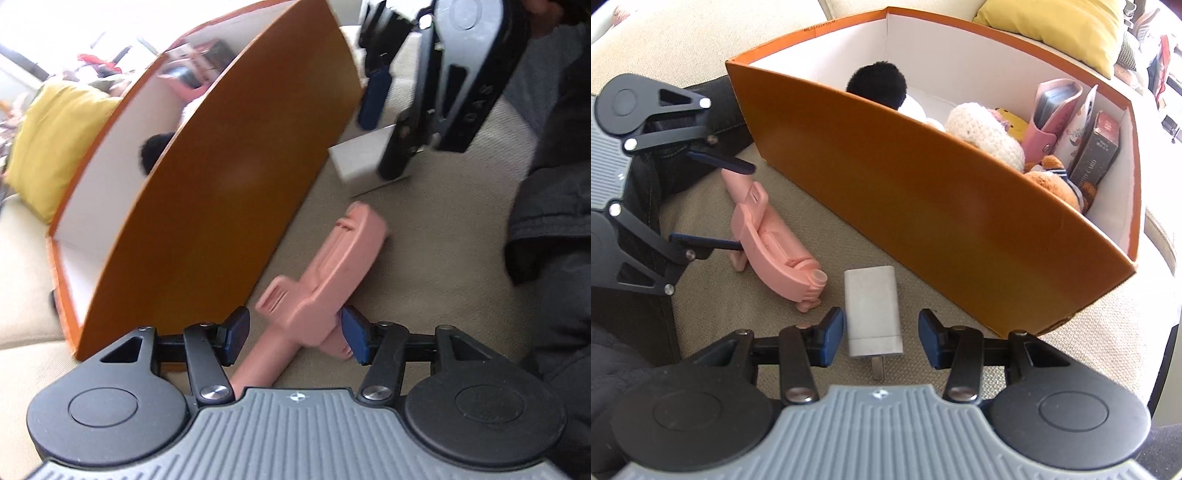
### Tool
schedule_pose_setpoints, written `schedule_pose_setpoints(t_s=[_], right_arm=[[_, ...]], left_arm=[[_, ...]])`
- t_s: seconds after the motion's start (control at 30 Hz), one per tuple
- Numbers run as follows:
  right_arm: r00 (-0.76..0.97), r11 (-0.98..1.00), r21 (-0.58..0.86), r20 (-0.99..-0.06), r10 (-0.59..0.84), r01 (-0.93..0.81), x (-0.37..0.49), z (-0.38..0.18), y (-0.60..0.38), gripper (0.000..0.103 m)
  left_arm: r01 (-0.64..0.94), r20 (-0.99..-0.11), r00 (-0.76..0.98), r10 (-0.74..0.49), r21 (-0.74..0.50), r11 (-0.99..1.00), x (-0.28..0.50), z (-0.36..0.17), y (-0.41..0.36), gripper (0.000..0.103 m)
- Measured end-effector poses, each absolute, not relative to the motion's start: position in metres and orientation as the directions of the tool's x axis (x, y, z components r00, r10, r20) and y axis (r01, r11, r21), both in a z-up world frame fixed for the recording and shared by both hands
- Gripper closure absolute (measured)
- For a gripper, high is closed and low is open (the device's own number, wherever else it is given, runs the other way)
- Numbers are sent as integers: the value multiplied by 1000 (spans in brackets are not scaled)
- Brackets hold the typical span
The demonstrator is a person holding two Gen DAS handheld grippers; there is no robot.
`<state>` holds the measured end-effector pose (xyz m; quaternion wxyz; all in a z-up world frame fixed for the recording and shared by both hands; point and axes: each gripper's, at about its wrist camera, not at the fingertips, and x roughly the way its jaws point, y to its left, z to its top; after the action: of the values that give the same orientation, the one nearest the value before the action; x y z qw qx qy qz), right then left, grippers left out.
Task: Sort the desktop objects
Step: 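Lift the pink selfie stick with the left gripper while the right gripper holds the charger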
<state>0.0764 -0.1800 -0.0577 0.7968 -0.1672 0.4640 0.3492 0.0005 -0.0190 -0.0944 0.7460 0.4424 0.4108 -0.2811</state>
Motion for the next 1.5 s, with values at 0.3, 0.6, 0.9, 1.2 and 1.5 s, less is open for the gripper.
schedule_pose_setpoints(t_s=[0.3,0.6,0.9,1.2,1.5], right_arm=[[299,706,85,-865,402,-703,79,-58,-187,57],[291,716,106,-865,408,-690,75,-56,-193,57],[296,720,104,-865,406,-686,85,-72,-170,57],[299,729,111,-862,409,-676,84,-74,-167,57],[296,724,114,-861,413,-680,89,-77,-155,57]], left_arm=[[766,-890,449,-82,336,548,16,-94,-17,38],[293,-948,311,-73,23,956,41,-88,10,39],[309,-935,321,-150,-47,950,23,-88,19,39],[566,-948,251,-196,-21,824,34,-80,12,43],[677,-963,157,-221,-58,733,44,-79,-2,70]])
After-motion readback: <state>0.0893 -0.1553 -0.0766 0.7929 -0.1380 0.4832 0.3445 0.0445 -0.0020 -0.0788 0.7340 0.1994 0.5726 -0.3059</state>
